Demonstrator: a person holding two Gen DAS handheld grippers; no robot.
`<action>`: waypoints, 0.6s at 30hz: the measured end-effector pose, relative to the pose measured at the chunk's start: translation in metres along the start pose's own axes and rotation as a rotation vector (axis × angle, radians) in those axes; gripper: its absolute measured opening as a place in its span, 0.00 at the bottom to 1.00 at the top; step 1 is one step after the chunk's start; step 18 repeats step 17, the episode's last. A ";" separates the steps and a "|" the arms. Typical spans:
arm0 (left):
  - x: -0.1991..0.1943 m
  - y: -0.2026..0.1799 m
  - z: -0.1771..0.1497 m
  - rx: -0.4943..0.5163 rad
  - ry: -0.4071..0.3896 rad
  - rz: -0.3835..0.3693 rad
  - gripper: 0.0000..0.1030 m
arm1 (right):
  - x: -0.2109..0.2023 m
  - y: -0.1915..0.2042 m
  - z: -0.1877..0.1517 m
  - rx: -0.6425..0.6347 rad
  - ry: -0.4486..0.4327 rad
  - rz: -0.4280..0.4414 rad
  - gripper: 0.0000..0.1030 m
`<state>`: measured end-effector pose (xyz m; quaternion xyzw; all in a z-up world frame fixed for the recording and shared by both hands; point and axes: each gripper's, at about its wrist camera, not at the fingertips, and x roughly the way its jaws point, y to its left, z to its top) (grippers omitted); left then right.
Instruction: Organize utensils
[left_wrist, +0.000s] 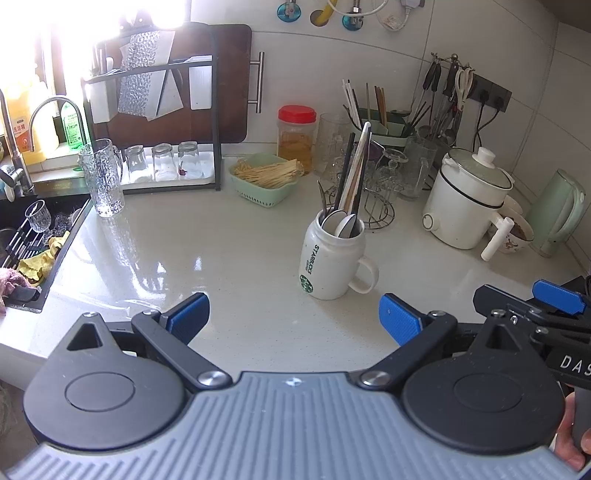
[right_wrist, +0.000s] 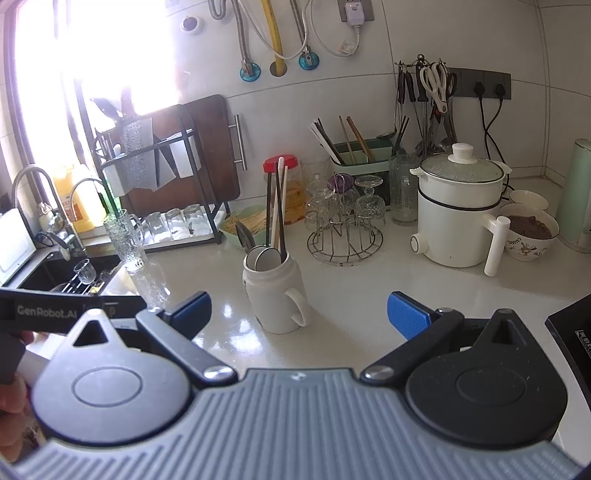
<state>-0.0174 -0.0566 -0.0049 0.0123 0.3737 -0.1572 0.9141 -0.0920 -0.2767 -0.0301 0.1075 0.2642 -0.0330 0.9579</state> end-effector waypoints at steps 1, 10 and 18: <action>0.000 0.000 0.000 -0.001 0.000 -0.001 0.97 | 0.000 0.000 0.000 -0.001 0.000 -0.001 1.00; -0.001 -0.001 -0.002 0.005 -0.007 0.008 0.97 | 0.000 -0.002 0.000 -0.001 0.000 0.000 1.00; -0.002 0.002 -0.001 0.001 -0.017 0.015 0.97 | 0.001 -0.003 -0.001 0.005 0.003 -0.003 1.00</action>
